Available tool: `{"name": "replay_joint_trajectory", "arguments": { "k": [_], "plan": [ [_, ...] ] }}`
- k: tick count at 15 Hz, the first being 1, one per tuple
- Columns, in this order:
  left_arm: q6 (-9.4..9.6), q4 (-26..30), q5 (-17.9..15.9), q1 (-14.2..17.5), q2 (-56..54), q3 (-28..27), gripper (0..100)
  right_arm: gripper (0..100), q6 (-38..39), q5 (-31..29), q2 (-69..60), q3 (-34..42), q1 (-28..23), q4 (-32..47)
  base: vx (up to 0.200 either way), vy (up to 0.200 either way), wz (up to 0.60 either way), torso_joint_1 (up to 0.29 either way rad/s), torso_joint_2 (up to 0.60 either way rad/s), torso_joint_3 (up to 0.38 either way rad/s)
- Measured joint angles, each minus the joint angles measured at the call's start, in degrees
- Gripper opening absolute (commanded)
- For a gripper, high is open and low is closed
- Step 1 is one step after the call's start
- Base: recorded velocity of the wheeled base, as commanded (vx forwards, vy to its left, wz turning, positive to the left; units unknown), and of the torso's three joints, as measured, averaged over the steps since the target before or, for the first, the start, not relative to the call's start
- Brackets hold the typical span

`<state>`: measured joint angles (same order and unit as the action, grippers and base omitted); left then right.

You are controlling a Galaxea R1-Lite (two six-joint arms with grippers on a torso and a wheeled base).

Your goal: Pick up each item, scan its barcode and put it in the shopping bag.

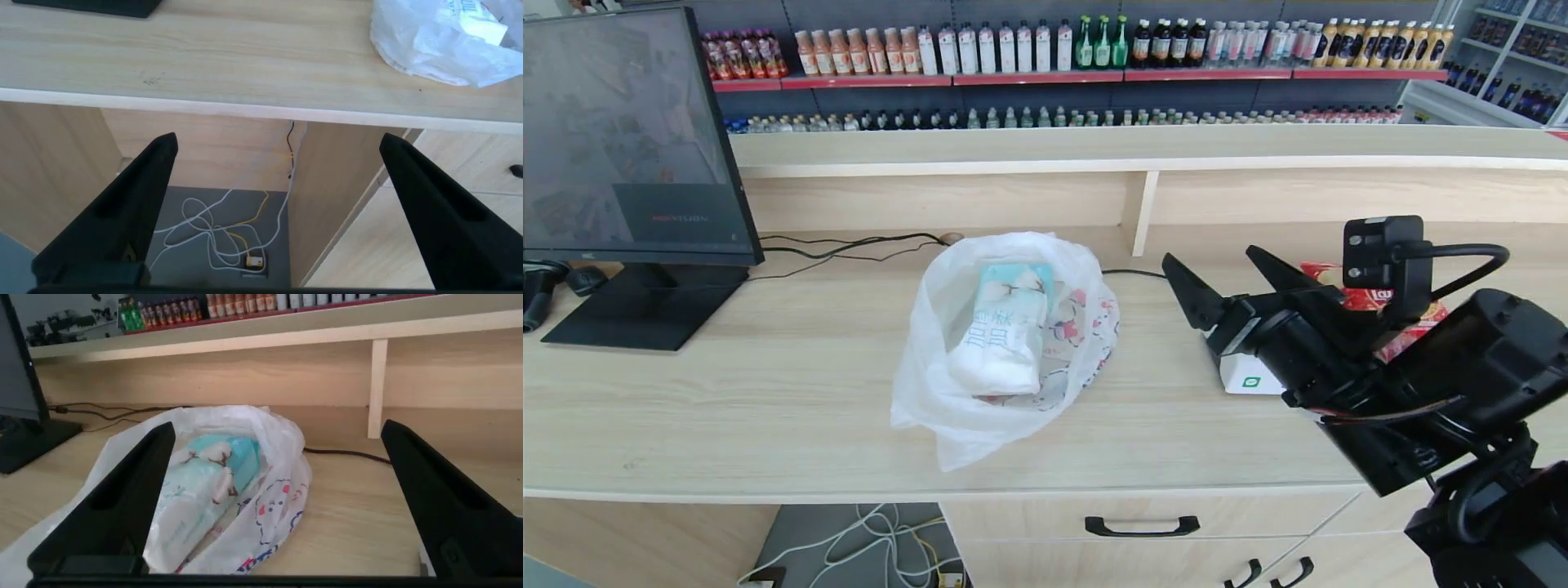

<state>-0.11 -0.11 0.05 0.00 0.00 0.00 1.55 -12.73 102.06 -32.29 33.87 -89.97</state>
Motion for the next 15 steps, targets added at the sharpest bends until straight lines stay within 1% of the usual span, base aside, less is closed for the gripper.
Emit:
{"name": "replay_joint_trajectory", "arguments": {
  "k": [2, 9, 13, 15],
  "plan": [
    [-0.05, 0.01, 0.00, 0.00, 0.00, 0.00, 100, 100, 0.34, -0.43, -0.16, 0.22, -2.04, -0.02, 0.000, -0.200, 0.00, 0.005, 0.00, 0.002],
    [-0.02, 0.06, -0.05, 0.00, 0.00, 0.00, 100, 100, 0.48, -2.18, 0.76, 3.00, -5.58, 0.06, 0.000, -0.200, 0.00, 0.000, 0.00, 0.001],
    [-0.05, 0.01, -0.02, 0.00, 0.00, 0.00, 100, 100, 0.52, -2.49, 0.69, 4.62, -10.54, 0.02, 0.000, -0.200, 0.00, 0.001, 0.00, -0.001],
    [-0.05, 0.01, -0.02, 0.00, 0.00, 0.00, 100, 100, 0.55, -2.49, 0.56, 4.79, -11.33, 0.02, 0.000, -0.200, 0.00, 0.002, 0.00, 0.000]
  ]
}}
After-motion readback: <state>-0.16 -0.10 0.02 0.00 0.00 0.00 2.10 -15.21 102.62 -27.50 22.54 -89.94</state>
